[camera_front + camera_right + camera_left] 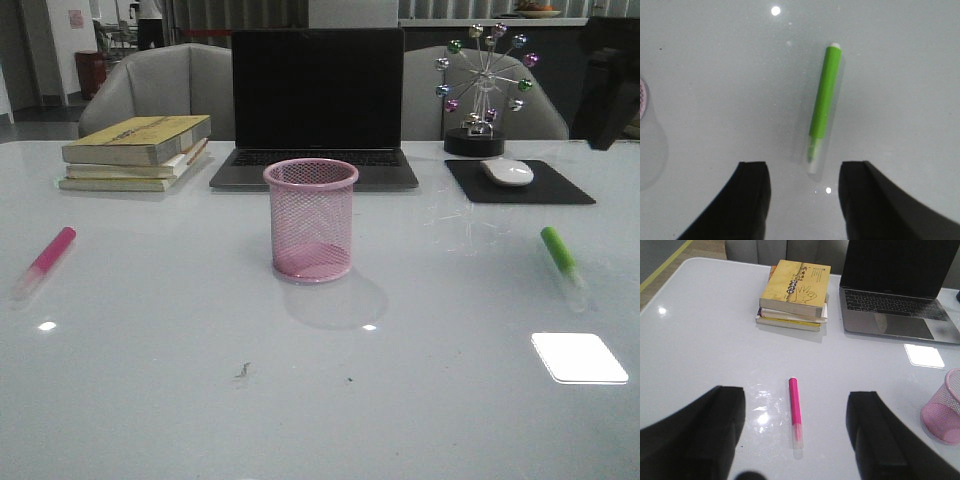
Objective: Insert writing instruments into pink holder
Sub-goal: 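Lower the right gripper over the green marker and grasp it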
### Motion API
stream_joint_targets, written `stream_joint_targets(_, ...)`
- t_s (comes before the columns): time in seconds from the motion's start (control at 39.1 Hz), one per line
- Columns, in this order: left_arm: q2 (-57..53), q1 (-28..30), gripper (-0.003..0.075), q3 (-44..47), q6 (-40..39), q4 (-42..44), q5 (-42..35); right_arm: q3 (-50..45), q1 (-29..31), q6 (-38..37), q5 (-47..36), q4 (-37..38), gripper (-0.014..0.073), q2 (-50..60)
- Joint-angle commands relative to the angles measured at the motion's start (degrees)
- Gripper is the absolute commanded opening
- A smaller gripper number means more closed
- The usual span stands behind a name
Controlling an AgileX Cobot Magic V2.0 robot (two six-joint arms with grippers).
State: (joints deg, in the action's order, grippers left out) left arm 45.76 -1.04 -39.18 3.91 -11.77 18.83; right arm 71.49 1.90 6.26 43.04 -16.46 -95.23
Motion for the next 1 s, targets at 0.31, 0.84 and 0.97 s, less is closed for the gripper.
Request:
stream_joint_targets(0.31, -0.1, -0.3, 0.0498, -2.0, -0.2, -0.7, -4.7, 4.3, -1.6, 0.4, -3.2, 3.2, 0.0442, -9.1)
stream_joint_targets(0.84, -0.1, -0.3, 0.0498, -2.0, -0.2, -0.7, -4.7, 4.4, -1.6, 0.4, -9.1, 4.3, 0.0442, -15.3)
stream_joint_targets(0.97, -0.1, -0.3, 0.0498, -2.0, -0.2, -0.7, -4.7, 4.4, -1.6, 0.4, -8.5, 4.3, 0.0434, -15.5)
